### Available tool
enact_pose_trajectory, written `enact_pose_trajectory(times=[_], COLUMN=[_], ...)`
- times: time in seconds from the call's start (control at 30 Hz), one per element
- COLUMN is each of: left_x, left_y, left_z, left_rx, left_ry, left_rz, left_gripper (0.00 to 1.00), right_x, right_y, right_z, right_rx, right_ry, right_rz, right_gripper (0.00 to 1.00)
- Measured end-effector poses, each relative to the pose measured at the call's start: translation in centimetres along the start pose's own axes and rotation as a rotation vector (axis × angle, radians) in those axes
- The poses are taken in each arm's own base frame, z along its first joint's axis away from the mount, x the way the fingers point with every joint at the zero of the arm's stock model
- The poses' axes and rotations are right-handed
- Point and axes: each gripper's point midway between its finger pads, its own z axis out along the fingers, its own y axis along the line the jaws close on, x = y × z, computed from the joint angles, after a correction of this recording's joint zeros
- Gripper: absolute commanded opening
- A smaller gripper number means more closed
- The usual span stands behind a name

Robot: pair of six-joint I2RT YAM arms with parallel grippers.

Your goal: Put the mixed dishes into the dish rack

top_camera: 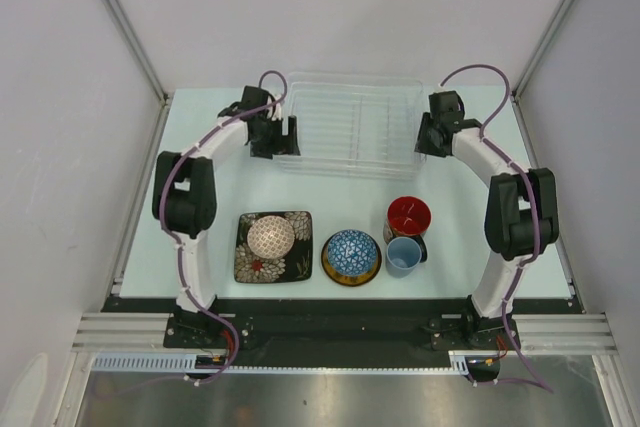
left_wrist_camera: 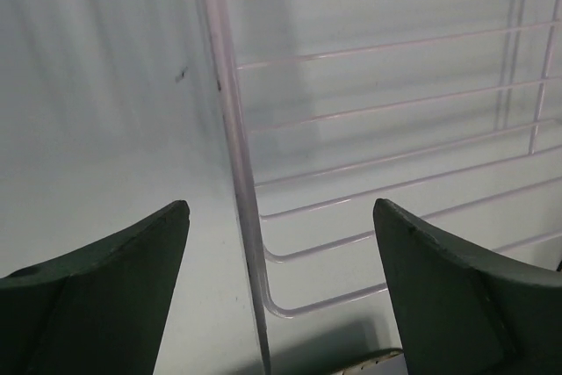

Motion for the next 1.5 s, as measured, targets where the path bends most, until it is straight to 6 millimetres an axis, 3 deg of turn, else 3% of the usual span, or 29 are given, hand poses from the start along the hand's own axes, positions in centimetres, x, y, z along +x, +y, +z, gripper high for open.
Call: enact_pose_trajectory(times=[0.03, 0.13, 0.43, 0.6, 0.63, 0.67, 0.77, 1.0, 1.1, 1.23, 1.27, 1.3, 1.37, 1.4, 1.43, 1.47, 1.5], left_x=[0.6, 2.7, 5.1, 4.7, 4.5, 3.9, 1.2, -6.8, -8.4, -8.5, -8.0, -7.3, -5.6, -5.1, -4.7, -4.3, -3.5], left_y=[0.1, 0.4, 0.5, 0.4, 0.3, 0.1, -0.6, -2.1, -2.4, -2.6, -2.6, -2.2, -1.6, -1.6, -1.7, -1.9, -2.0], left_z=[-0.3, -1.5, -4.0, -4.8, -5.0, -5.3, -6.6, -12.4, -15.8, -22.1, -23.7, -25.1, -27.3, -28.1, -28.4, -28.5, -28.3], left_rx=[-0.002, -0.009, -0.018, -0.021, -0.023, -0.024, -0.023, -0.047, -0.065, -0.037, -0.017, -0.006, 0.011, 0.018, 0.029, 0.037, 0.043], left_ry=[0.006, 0.028, 0.042, 0.035, 0.037, 0.033, -0.017, -0.216, -0.268, -0.351, -0.371, -0.384, -0.387, -0.387, -0.385, -0.384, -0.382], left_rz=[0.005, 0.03, 0.067, 0.082, 0.083, 0.086, 0.104, 0.185, 0.202, 0.21, 0.212, 0.211, 0.216, 0.226, 0.244, 0.261, 0.296], left_gripper=[0.91, 0.89, 0.89, 0.91, 0.91, 0.92, 0.97, 1.0, 1.0, 1.0, 0.95, 0.81, 0.59, 0.39, 0.29, 0.18, 0.01], right_x=[0.0, -0.1, -0.9, -0.8, -0.7, -0.7, -0.9, -4.2, -5.6, -6.0, -5.4, -4.9, -4.0, -3.7, -3.2, -2.2, -0.8], right_y=[-0.1, -0.4, -0.9, -0.4, -0.4, -0.3, -0.2, 0.2, 0.3, 3.8, 4.2, 3.9, 3.1, 2.9, 3.5, 4.8, 6.2], right_z=[-0.1, -0.3, -0.1, -0.1, -0.2, -0.2, -1.1, -6.6, -10.1, -16.8, -18.7, -19.9, -21.1, -21.5, -21.8, -21.8, -21.6], right_rx=[0.002, 0.006, -0.012, -0.021, -0.02, -0.018, -0.004, -0.001, 0.038, -0.062, -0.117, -0.145, -0.159, -0.156, -0.165, -0.184, -0.206], right_ry=[0.002, 0.002, -0.015, -0.014, -0.013, -0.012, -0.024, -0.154, -0.207, -0.324, -0.342, -0.351, -0.349, -0.348, -0.342, -0.322, -0.292], right_rz=[0.003, 0.005, 0.047, 0.046, 0.044, 0.041, 0.031, 0.032, 0.018, 0.012, 0.022, 0.038, 0.047, 0.048, 0.031, -0.006, -0.048], right_gripper=[0.61, 0.69, 0.72, 0.82, 0.93, 0.98, 1.0, 1.0, 1.0, 1.0, 0.94, 0.79, 0.63, 0.43, 0.31, 0.21, 0.0])
